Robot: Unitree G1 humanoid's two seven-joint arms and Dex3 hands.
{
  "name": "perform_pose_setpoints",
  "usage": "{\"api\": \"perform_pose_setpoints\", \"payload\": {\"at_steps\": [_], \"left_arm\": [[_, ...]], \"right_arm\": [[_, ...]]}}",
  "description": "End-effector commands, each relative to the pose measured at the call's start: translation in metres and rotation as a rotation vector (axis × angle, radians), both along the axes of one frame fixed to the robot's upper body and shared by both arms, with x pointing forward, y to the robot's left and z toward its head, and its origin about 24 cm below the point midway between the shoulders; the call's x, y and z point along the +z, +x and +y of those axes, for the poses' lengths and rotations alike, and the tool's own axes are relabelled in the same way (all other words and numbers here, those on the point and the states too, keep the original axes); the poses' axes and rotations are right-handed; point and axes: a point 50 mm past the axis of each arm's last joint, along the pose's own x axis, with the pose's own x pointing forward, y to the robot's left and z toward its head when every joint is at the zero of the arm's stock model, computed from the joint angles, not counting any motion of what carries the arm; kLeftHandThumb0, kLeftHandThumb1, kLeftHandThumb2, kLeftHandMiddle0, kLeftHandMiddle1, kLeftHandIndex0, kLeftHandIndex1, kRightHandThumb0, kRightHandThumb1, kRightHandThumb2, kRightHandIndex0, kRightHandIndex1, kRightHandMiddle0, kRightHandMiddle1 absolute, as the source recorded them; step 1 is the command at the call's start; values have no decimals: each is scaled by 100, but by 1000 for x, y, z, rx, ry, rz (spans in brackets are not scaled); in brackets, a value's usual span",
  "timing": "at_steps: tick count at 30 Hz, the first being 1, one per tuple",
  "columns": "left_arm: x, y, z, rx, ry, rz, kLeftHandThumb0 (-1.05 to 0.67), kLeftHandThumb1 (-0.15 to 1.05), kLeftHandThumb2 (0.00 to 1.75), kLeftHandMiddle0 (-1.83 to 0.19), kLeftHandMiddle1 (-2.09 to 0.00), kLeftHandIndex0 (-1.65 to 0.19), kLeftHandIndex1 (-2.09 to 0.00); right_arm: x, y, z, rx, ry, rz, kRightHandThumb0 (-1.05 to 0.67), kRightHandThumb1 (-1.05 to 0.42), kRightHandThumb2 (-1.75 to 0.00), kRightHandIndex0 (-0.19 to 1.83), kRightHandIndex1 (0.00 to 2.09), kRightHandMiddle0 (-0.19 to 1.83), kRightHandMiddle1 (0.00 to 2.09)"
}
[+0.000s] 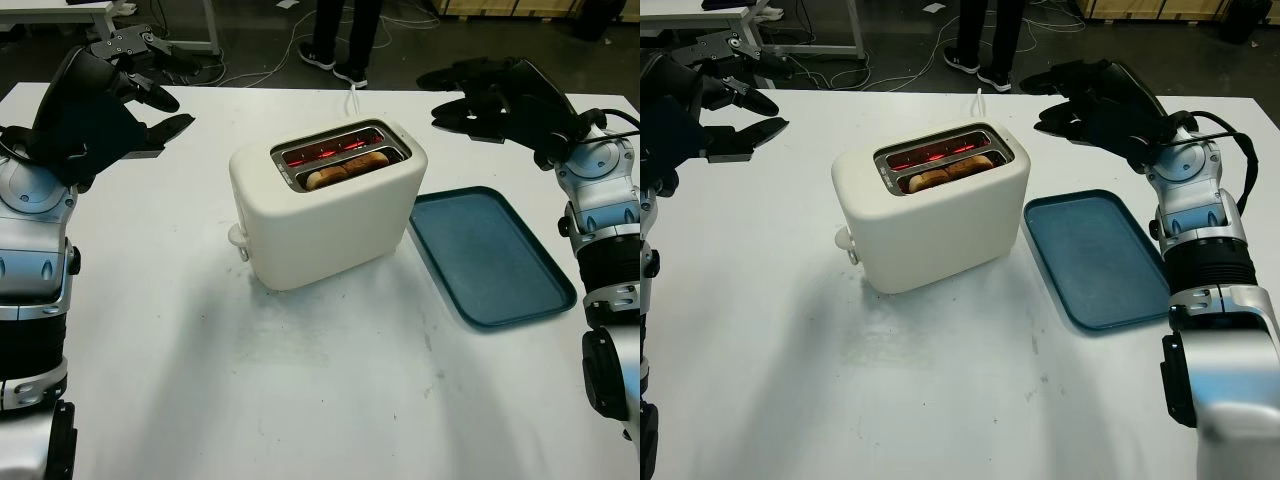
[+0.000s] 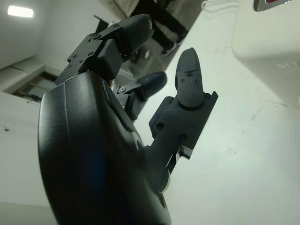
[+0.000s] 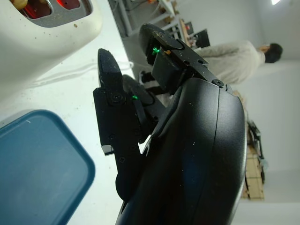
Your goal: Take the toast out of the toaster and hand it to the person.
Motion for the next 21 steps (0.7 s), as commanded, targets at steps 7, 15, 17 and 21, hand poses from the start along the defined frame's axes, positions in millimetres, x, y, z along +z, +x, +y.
{"api": "perform_pose_setpoints", "payload": {"at_steps": [7,15,17,21], "left_arm": [[0,-2,0,17,-23,24,-19,64,57,-32,-110,-36,-83],[1,-2,0,18,-16,25,-15,65,55,-31,-111,-36,-83],[1,-2,0,19,26,10,-16,65,55,-33,-112,-37,-83],[1,-2,1,14,23,9,-15,65,54,-35,-112,-38,-83]], "right_arm": [[3,0,2,5,6,-31,-27,-92,-7,92,4,75,1],[1,0,2,2,12,-28,-26,-92,-7,90,3,75,1],[2,0,2,0,3,-32,-26,-92,-7,91,4,75,1],[1,1,1,-4,16,-21,-26,-92,-6,90,3,75,0]]}}
